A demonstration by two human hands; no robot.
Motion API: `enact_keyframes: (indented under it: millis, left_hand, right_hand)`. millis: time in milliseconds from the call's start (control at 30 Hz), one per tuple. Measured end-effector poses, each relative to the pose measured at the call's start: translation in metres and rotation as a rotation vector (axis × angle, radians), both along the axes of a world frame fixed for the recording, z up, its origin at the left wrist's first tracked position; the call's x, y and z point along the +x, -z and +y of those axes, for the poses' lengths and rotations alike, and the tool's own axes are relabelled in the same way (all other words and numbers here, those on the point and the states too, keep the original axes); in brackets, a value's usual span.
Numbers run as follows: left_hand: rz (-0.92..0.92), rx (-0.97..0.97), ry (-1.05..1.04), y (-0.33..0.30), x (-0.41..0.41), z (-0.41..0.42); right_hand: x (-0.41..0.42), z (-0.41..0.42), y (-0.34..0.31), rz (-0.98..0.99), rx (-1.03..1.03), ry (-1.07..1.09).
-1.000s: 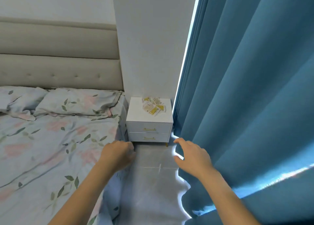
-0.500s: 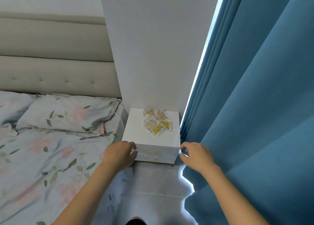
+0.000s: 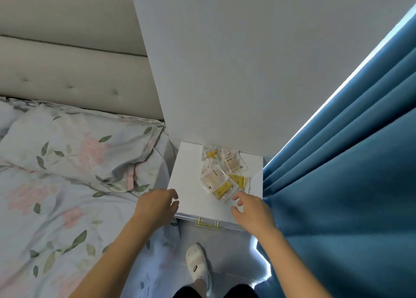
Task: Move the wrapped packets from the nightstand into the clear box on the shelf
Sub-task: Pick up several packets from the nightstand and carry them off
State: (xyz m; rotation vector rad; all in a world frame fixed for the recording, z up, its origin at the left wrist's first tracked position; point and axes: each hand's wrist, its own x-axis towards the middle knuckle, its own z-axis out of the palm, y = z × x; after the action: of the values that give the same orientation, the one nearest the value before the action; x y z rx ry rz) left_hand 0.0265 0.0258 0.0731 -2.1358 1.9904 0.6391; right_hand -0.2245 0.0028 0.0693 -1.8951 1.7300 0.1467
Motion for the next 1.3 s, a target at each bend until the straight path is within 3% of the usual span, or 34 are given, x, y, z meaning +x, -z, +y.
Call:
enact_keyframes:
  millis: [300, 433, 567, 667, 767, 833, 967, 1133, 1300]
  left_hand:
    - [0.086, 0.172, 0.025, 0.119, -0.021, -0.104]
    - [0.181, 0.251, -0.091, 0.175, -0.038, -0.122]
    - [0.277, 0.195, -0.170, 0.222, -0.065, -0.143]
    - [0.288, 0.181, -0.222, 0.254, -0.081, -0.163]
    - [0.235, 0.153, -0.192, 0.283, -0.095, -0.176]
    - [0.198, 0.145, -0.200, 0.300, -0.101, -0.177]
    - [0.141, 0.149, -0.278, 0.318, -0.101, -0.173]
    - [0.411, 0.116, -0.546, 0.317, -0.088, -0.154]
    - [0.387, 0.174, -0.556, 0.325, -0.070, -0.112]
  right_hand:
    - [0.013, -0.093, 0.115, 0.006, 0.066, 0.127]
    - [0.015, -0.130, 0.181, -0.067, 0.106, 0.197]
    - [0.020, -0.155, 0.247, -0.079, 0.157, 0.283]
    - [0.023, -0.156, 0.286, 0.044, 0.214, 0.228]
    - [0.020, -0.148, 0.305, 0.176, 0.096, 0.190]
    - [0.016, -0.142, 0.315, 0.109, 0.047, 0.221]
    - [0.012, -0.133, 0.320, -0.241, 0.124, 0.367]
    - [0.011, -0.125, 0.319, -0.299, 0.149, 0.421]
    - [0.010, -0.117, 0.316, -0.390, 0.288, 0.529]
